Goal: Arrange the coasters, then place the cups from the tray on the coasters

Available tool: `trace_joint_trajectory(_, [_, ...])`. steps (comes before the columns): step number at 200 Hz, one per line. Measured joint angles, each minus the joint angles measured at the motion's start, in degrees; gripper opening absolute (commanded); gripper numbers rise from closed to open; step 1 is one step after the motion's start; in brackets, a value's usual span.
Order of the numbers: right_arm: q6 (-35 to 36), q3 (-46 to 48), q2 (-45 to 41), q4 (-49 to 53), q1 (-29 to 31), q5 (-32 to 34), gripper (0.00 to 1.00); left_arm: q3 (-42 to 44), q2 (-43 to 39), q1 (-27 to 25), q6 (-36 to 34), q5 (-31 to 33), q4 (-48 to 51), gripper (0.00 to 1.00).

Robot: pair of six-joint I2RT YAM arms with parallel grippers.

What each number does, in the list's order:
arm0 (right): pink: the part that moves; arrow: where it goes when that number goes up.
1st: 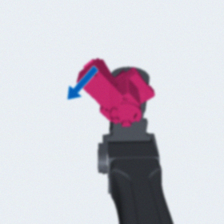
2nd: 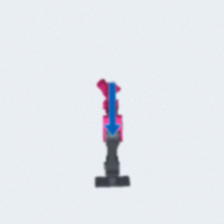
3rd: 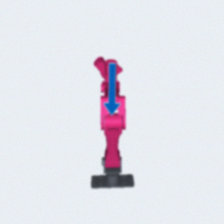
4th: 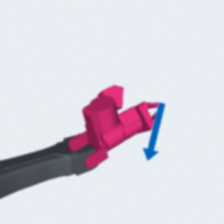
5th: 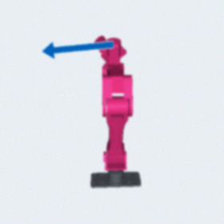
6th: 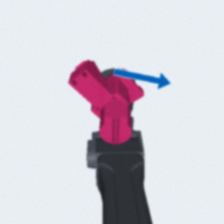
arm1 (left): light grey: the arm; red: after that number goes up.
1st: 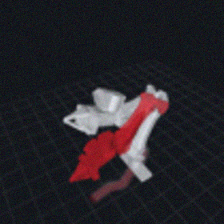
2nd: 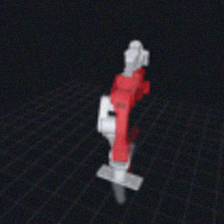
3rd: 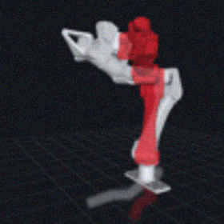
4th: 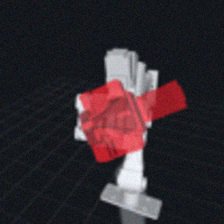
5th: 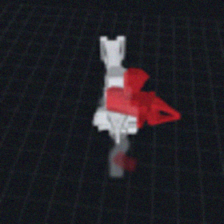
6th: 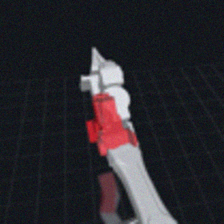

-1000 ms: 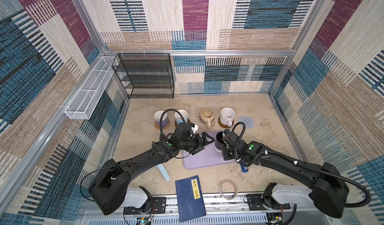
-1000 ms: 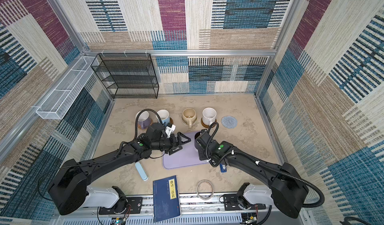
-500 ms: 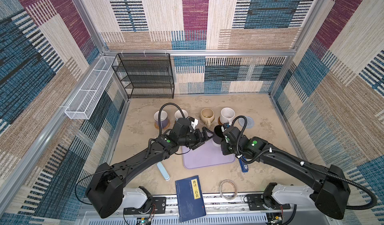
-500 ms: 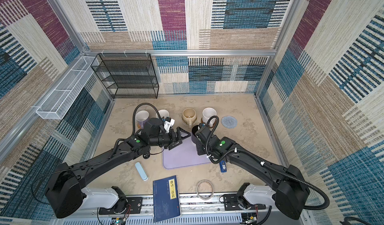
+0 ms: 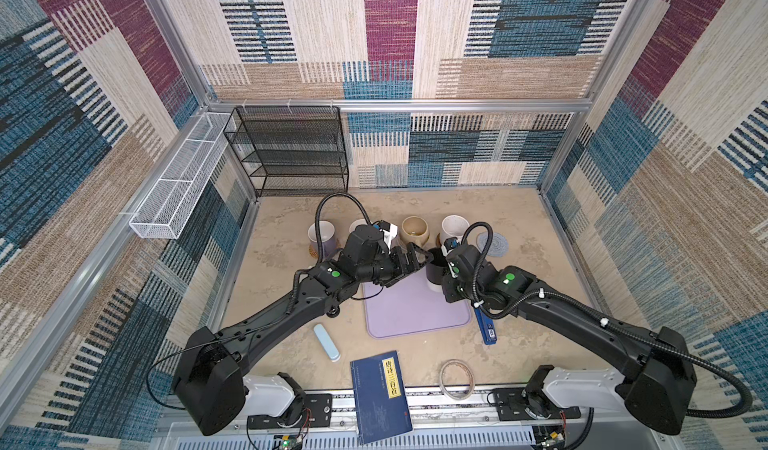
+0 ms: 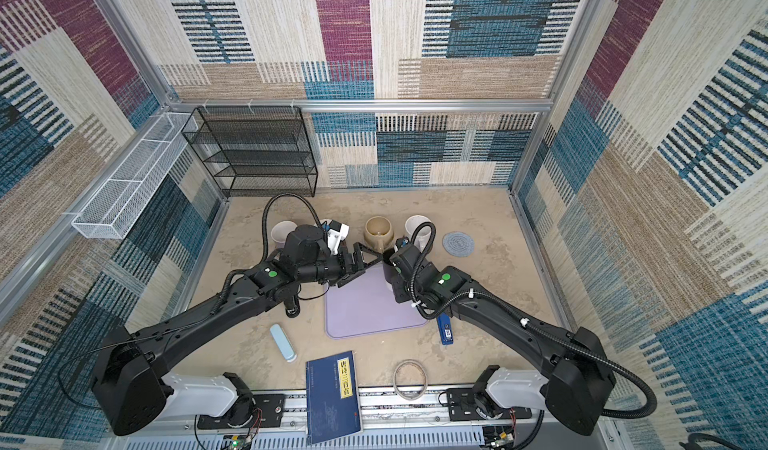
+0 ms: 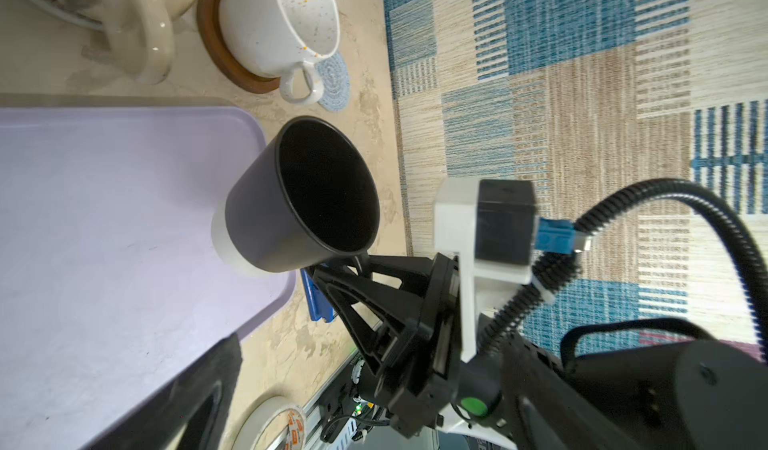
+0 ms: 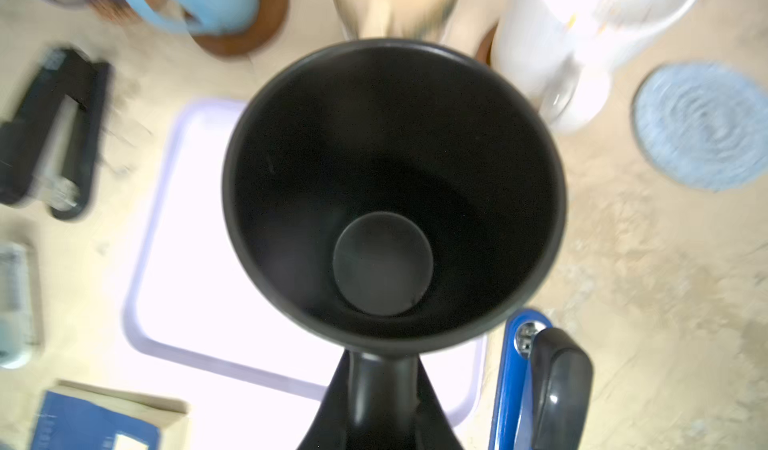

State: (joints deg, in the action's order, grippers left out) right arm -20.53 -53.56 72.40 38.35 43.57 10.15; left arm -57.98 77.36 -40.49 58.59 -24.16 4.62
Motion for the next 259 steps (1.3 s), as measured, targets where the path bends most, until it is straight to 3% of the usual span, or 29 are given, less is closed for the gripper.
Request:
trace_joint_trajectory(139, [-1.66, 10.80, -3.65, -5.68, 0.90, -0.55, 0.00, 7.45, 0.90, 0.09, 2.60, -0.15, -4.57, 1.00])
trace_joint_trajectory(163, [-2.89, 13.20, -3.63, -6.99, 1.73, -0.74, 0.12, 8.76, 0.90, -0.04, 2.99, -0.15, -5.29, 1.00])
trace_joint_trajectory(209, [-3.67, 13.42, -1.29, -8.22, 1.90, -1.20, 0.19, 10.95, 1.16, -0.85, 4.31, -0.15, -6.91, 1.00])
trace_joint_trajectory(259, [-3.87, 12.92, 0.46, -7.87, 2.05, -2.69, 0.33, 12.48, 1.03, -1.36, 4.76, -0.11, -7.87, 1.00])
